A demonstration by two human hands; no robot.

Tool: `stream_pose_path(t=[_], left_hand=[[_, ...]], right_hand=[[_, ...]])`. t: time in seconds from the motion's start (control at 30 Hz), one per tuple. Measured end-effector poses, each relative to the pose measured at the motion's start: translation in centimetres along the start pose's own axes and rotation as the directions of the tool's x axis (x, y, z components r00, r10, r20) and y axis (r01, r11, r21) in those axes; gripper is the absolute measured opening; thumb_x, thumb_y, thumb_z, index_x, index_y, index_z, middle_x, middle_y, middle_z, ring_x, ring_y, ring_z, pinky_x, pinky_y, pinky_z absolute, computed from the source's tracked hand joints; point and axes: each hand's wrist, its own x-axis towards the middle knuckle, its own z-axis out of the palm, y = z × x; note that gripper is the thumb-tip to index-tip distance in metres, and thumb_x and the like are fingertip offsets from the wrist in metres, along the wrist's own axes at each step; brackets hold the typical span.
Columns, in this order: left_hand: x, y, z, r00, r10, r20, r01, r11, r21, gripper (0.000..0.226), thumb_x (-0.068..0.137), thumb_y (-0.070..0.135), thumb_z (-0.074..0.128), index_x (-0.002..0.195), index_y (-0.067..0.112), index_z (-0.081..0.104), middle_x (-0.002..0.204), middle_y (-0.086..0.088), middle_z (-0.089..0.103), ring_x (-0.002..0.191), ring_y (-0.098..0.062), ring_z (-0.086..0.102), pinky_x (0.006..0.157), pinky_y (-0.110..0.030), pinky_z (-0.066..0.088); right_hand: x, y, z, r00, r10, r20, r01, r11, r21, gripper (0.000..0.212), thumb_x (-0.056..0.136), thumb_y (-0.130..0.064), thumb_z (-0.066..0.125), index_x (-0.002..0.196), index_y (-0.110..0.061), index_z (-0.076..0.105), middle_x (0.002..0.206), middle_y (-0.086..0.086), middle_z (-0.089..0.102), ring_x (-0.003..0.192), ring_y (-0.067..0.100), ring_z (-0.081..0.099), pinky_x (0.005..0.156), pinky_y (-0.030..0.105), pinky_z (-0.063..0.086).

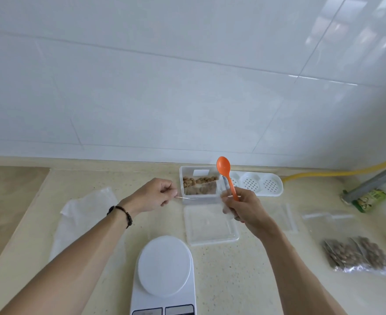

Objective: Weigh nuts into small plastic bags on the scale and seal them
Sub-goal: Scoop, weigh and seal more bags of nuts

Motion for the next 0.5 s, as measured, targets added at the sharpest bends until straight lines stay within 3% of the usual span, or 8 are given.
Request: stream_pose_path(t=[0.03,0.1,0.2,0.27,0.4,0.5], left_hand=[[0.4,-0.4,0.3,0.999,0.011,-0.046,-0.005,0.992,0.13,0.019,0.097,0.017,0.052,0.09,0.004,0.064,0.069,0.01,0.06,0.067,-0.013,0.055,0.07,-0.032,0.045],[0.9,-0.3,1.2,0.994,0.07,-0.078,-0.037,0.93,0.367,0.022,0.094,0.031,0.054,0.108,0.018,0.063,0.103,0.003,0.064,0.097,-0.021,0.062,0.087,-0.037,0.047],[1.6,0.4,3.6,0.987,0.137,0.088,-0.163,0.854,0.493,0.104,0.065,0.075,0.063,0.148,0.025,0.025,0.14,-0.001,0.043,0.132,-0.023,0.038,0.115,-0.046,0.023],[2.3,0.4,4.9,0.971,0.217,0.098,-0.233,0.795,0.56,0.127,0.051,0.079,0.067,0.149,0.026,0.008,0.142,-0.001,0.038,0.136,-0.022,0.03,0.118,-0.049,0.012],[3.7,-0.5,5.1,0.924,0.376,-0.062,-0.302,0.821,0.485,0.103,0.058,0.057,0.072,0.141,0.028,0.019,0.112,0.01,0.042,0.108,-0.01,0.04,0.113,-0.041,0.023],[4.6,-1.0,4.9,0.908,0.405,-0.11,-0.329,0.849,0.413,0.09,0.061,0.049,0.073,0.136,0.027,0.029,0.107,0.015,0.043,0.102,-0.006,0.043,0.106,-0.034,0.029]], right_hand=[[0.1,-0.2,0.5,1.0,0.006,-0.011,-0.006,1.0,0.005,0.011,0.092,0.0,0.058,0.091,-0.007,0.065,0.063,0.014,0.065,0.047,0.012,0.039,0.043,0.019,0.03],[0.4,-0.5,1.5,1.0,0.008,-0.024,-0.008,1.0,-0.014,0.011,0.09,0.002,0.058,0.095,-0.005,0.065,0.065,0.017,0.067,0.045,0.01,0.045,0.043,0.017,0.034],[1.2,-1.0,3.0,0.999,-0.01,-0.04,0.006,0.996,-0.087,0.011,0.088,0.003,0.058,0.095,-0.003,0.064,0.067,0.019,0.069,0.045,0.007,0.05,0.044,0.015,0.039],[1.9,-1.1,3.6,0.999,-0.011,-0.035,0.008,0.996,-0.092,0.01,0.087,0.003,0.058,0.094,-0.002,0.064,0.07,0.021,0.07,0.047,0.008,0.052,0.045,0.015,0.039],[3.5,-1.0,3.8,1.0,0.026,0.005,-0.026,0.998,-0.05,0.009,0.089,-0.002,0.059,0.095,-0.005,0.065,0.074,0.021,0.071,0.053,0.015,0.051,0.046,0.02,0.036],[4.9,-0.5,3.6,0.999,0.048,0.012,-0.048,0.998,-0.031,0.007,0.092,-0.011,0.062,0.096,-0.01,0.067,0.074,0.017,0.071,0.054,0.015,0.051,0.047,0.022,0.036]])
